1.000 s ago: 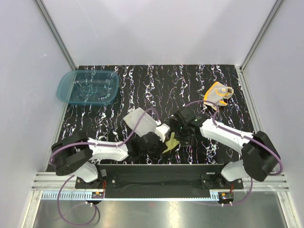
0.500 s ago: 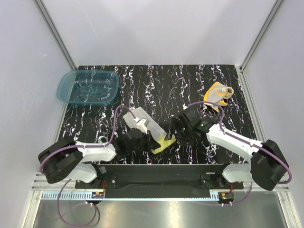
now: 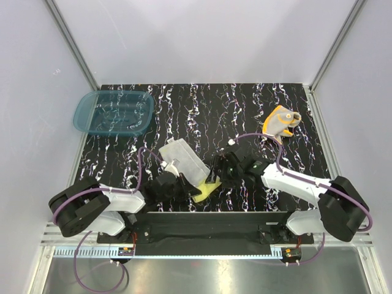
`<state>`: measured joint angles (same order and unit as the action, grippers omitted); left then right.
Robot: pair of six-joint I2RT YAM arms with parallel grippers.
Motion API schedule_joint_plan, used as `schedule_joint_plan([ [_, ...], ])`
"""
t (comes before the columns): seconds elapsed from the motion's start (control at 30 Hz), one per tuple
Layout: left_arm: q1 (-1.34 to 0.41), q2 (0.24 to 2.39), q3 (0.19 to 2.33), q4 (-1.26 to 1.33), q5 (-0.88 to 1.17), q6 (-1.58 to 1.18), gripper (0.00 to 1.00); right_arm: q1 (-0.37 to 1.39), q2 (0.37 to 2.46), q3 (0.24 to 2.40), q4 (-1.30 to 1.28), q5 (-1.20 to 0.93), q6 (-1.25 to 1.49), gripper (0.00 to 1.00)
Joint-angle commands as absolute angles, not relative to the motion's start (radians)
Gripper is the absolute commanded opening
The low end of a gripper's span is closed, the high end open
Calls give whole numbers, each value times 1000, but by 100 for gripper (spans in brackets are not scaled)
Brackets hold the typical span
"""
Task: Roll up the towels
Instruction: Roll the towel
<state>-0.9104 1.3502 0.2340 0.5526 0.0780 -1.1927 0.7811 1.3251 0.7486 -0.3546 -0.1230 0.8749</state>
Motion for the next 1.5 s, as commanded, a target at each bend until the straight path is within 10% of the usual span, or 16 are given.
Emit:
schedule_joint_plan([
  [0.0, -890, 1367, 245, 548, 66, -1250, 0, 828, 1342, 713, -233, -95, 905, 84],
  [0.7, -815, 1535, 232, 730, 227, -1282, 0, 867, 1491, 589, 90, -6, 1095, 59],
  [0.83, -813, 1528, 241, 721, 233, -1267, 0, 865, 1519, 597, 115, -5, 1097, 43],
  [0.93, -813, 1525, 245, 712, 238, -1256, 0, 865, 1529, 597, 107, -6, 1101, 0],
  [1.0, -813, 1522, 253, 690, 245, -1241, 0, 865, 1526, 598, 97, -6, 1095, 0],
  [1.2, -851, 1396, 330, 469, 181, -1013, 59, 867, 1476, 656, -96, 28, 1069, 0],
  [1.47, -1076, 1152, 518, 101, -245, -605, 65, 867, 1495, 814, -423, 9, 1040, 0],
])
